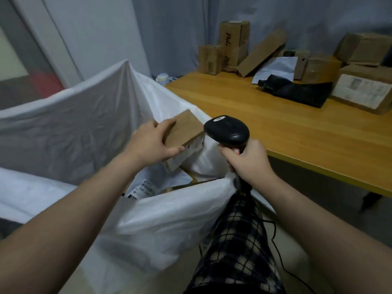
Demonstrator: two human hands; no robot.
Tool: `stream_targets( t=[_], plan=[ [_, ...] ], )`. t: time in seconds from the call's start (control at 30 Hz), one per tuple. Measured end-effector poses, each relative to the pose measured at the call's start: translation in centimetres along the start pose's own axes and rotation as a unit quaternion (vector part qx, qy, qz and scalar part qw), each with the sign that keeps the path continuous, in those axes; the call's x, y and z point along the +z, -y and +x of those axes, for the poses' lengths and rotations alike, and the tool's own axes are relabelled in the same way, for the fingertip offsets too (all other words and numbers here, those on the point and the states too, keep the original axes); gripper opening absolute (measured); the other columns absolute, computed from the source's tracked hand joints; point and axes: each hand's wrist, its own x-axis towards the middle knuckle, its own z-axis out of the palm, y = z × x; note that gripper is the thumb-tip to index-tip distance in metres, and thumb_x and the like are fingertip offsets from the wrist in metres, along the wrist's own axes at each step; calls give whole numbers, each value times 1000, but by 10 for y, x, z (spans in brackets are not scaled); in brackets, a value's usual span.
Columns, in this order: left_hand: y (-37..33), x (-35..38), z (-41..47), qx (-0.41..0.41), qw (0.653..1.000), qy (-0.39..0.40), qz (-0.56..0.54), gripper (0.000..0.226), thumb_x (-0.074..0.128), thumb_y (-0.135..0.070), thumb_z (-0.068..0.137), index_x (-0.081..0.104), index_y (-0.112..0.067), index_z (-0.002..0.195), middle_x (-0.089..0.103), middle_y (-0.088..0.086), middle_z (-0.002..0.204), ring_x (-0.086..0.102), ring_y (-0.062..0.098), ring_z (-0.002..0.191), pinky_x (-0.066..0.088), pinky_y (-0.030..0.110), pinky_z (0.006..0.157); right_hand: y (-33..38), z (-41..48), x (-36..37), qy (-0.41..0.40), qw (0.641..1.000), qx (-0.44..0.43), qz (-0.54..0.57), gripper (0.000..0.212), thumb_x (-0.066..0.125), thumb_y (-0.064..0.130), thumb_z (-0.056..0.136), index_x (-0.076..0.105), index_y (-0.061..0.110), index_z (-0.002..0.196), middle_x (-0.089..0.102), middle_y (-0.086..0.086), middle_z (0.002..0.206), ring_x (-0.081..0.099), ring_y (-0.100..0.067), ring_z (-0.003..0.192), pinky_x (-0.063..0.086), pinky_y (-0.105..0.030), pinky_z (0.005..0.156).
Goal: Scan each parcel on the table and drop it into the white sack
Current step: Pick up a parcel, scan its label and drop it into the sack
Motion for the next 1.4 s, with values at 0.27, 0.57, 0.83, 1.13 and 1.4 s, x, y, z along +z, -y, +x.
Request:
stream_targets(
  t=[0.27,0.57,0.83,1.13,1.4],
  plan=[
    [41,59,14,-63,980,134,132,72,57,-64,82,31,-39,144,37,13,137,37,35,125,31,46,103,-13,10,22,11,999,32,-31,28,69,31,78,59,7,71,63,-16,63,64,-31,63,54,-44,64],
    [-32,47,48,74,991,-4,109,64,49,-59,90,38,-24,143,41,10,137,39,31,126,31,43,102,-16,29,-9,-16,994,101,44,32,69,21,85,58,-9,79,58,-18,60,60,-26,51,53,-39,55],
    [-141,43,103,176,984,-27,31,60,47,-56,93,39,-24,143,42,8,137,38,28,128,31,41,103,-41,64,-136,-159,921,250,254,24,64,32,89,59,9,92,59,-6,62,58,-16,49,52,-22,47],
    [-268,90,189,267,962,21,57,54,47,-48,95,39,-22,142,41,8,136,39,28,126,34,40,103,-95,78,-234,-243,874,278,316,29,59,37,90,59,9,82,58,-5,62,55,-16,50,49,-25,50],
    [-338,158,259,241,967,52,67,67,34,-46,101,-5,-28,153,-2,10,161,10,31,146,17,45,115,-119,101,-235,-253,878,258,315,32,62,32,90,59,1,83,55,-10,55,54,-19,43,48,-23,43]
  ],
)
